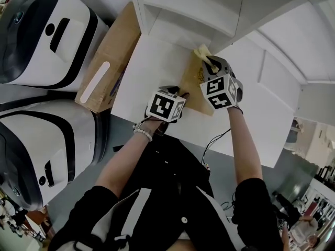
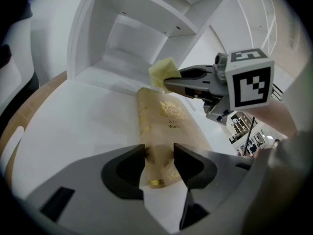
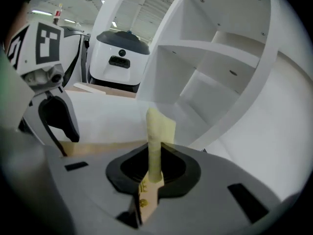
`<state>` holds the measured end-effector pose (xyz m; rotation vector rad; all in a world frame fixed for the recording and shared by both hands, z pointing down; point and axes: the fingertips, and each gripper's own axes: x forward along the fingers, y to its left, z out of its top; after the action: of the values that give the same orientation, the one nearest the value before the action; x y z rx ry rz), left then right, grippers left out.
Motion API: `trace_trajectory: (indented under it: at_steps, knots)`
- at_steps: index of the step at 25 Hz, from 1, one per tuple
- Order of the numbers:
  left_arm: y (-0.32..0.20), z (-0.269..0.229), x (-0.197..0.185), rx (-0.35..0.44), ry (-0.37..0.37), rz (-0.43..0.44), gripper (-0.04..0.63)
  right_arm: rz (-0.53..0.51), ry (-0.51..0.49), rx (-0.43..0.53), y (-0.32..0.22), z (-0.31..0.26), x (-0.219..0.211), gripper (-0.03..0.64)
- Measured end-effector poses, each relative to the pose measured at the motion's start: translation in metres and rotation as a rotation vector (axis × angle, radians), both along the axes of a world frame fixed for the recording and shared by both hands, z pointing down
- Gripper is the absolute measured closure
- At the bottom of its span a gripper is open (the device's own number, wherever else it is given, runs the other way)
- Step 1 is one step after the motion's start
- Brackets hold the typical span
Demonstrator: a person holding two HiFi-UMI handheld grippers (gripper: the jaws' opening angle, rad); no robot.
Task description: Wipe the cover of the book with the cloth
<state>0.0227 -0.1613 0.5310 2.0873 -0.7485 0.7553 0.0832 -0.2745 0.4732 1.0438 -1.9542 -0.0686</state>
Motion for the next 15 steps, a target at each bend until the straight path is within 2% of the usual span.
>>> trace_trajectory:
  at_steps: [7,15]
  knots:
    - [0.001,0.000,0.000,-0.001,0.007,0.002,0.408,0.023,0.100,-0.052,-0.010,0.033,0.003,0.578]
    - [0.001,0.000,-0.002,-0.009,0.014,0.012,0.408,-0.072,0.065,-0.124,0.007,0.041,-0.016,0.578]
